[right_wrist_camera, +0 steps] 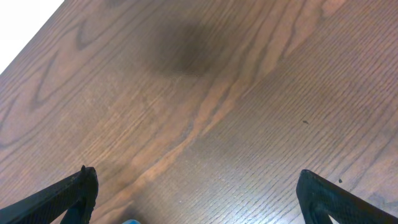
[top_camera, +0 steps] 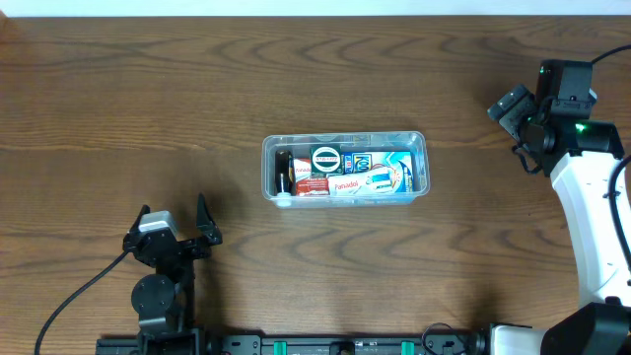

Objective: Pack container

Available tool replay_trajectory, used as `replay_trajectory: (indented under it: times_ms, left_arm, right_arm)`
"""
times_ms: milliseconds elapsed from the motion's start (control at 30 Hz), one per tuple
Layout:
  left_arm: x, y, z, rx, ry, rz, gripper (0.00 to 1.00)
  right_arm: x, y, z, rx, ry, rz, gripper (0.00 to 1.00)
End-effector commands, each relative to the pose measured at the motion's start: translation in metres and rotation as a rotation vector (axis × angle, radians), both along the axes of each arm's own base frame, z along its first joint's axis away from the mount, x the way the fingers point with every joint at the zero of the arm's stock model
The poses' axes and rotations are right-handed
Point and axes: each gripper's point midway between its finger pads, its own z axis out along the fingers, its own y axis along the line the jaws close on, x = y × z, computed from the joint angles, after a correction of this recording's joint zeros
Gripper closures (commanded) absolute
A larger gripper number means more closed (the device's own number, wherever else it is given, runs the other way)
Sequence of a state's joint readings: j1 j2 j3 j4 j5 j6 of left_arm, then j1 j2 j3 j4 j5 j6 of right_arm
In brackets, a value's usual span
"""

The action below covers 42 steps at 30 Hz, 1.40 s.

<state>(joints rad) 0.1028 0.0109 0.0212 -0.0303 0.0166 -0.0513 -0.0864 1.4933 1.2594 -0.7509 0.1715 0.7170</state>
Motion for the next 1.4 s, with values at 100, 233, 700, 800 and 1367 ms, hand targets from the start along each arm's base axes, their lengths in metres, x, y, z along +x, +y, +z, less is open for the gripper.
replay_trajectory:
  times_ms: [100,233,700,800,1367]
  left_arm:
    - [-0.002,0.004,-0.018,0.014,0.058,0.018,0.02]
    - [-0.002,0.004,-0.018,0.014,0.058,0.018,0.02]
    - [-0.002,0.004,-0.018,0.014,0.057,0.019,0.02]
    - [-0.002,0.004,-0.018,0.014,0.058,0.018,0.02]
    - [-0.002,0.004,-0.018,0.014,0.058,0.018,0.02]
  right_arm:
    - [0.0,-0.002,-0.002,0.003,0.004,-0.013,0.01]
    - [0.0,-0.002,-0.002,0.003,0.004,-0.013,0.01]
    - [0.0,-0.002,-0.002,0.003,0.004,-0.013,0.01]
    - [0.0,-0.002,0.0,0.003,0.0,-0.014,0.01]
    - [-0.047,0.063,0.069,-0.373,-0.588,0.637,0.01]
